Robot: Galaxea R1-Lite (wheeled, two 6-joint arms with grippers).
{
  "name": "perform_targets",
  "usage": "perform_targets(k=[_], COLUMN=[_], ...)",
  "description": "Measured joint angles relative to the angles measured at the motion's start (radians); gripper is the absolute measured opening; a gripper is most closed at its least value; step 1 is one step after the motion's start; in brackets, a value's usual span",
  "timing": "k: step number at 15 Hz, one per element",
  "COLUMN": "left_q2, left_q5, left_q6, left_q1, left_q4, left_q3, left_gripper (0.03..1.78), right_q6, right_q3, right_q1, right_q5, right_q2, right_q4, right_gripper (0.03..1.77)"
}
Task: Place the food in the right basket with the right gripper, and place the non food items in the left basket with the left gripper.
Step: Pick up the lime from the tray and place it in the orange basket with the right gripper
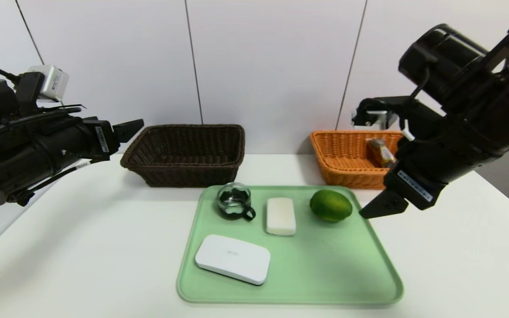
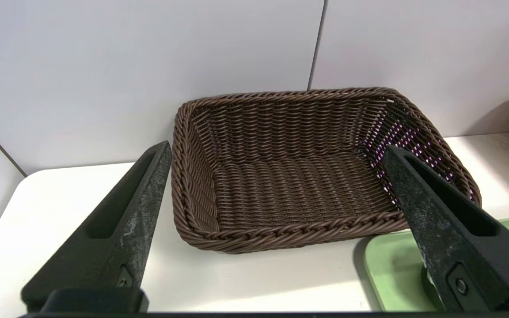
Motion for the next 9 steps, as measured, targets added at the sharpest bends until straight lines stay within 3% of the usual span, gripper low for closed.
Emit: perform_targets(k=[4, 9], left_q2=[0.000, 0.001], left_q5=[0.000, 0.000], left_q6=[0.000, 0.002], left_q1=[0.000, 0.000], left_q4=[0.000, 0.001], left_q3=[0.008, 0.017], left_gripper=[1.69, 1.69], right_q6=[0.081, 0.101], right_q3=[-0.024, -0.027], right_q1=[0.048, 0.065], right_q5=[-0.115, -0.124], right_q2=[0.096, 0.163], right_q4=[-0.002, -0.010], right_gripper=[1.69, 1.69])
